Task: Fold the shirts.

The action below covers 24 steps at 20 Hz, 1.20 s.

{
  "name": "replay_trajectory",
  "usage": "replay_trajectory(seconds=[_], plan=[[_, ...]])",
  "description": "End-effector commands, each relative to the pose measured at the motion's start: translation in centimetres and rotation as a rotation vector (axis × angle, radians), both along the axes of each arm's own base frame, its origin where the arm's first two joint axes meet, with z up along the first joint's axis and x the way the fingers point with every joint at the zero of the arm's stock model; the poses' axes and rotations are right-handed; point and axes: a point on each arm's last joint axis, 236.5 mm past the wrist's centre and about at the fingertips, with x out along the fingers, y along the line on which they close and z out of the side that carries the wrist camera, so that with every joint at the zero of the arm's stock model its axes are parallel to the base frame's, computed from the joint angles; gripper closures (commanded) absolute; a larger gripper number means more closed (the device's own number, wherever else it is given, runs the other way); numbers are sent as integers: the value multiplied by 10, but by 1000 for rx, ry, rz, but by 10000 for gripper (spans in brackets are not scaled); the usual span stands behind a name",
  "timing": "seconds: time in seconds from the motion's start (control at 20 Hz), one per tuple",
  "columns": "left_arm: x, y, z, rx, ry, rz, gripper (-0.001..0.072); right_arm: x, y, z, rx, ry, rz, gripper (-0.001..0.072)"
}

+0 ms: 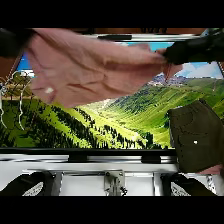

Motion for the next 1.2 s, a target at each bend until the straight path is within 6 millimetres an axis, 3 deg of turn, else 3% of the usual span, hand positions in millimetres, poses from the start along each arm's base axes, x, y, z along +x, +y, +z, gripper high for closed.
replay_trajectory(seconds=[0.0,0.05,0.1,0.2,0.35,0.45,0.6,0.75,0.9,1.05,1.15], plan=[[-97,30,105,-147,-239,16,680,-89,0,90,145,-173,-17,658],[-110,36,105,-142,-244,23,680,-104,-3,94,165,-162,-34,658],[-112,42,92,-98,-206,49,680,-115,-5,92,181,-135,-50,658],[-101,61,48,-34,-24,142,680,-126,-6,75,179,-38,-64,658],[-66,81,-16,94,170,257,678,-109,-10,30,107,133,-78,658],[-30,94,-44,159,217,342,679,-70,-18,1,49,197,-118,658],[37,105,-89,268,268,439,678,9,-26,-60,-8,289,-185,658],[111,94,-154,330,367,441,679,95,-15,-147,10,376,-217,658],[183,106,-233,307,486,510,679,176,3,-211,161,345,-284,658],[212,123,-322,151,724,621,678,211,17,-253,286,358,-332,657],[217,106,-370,77,859,579,677,208,26,-285,267,425,-323,658]])
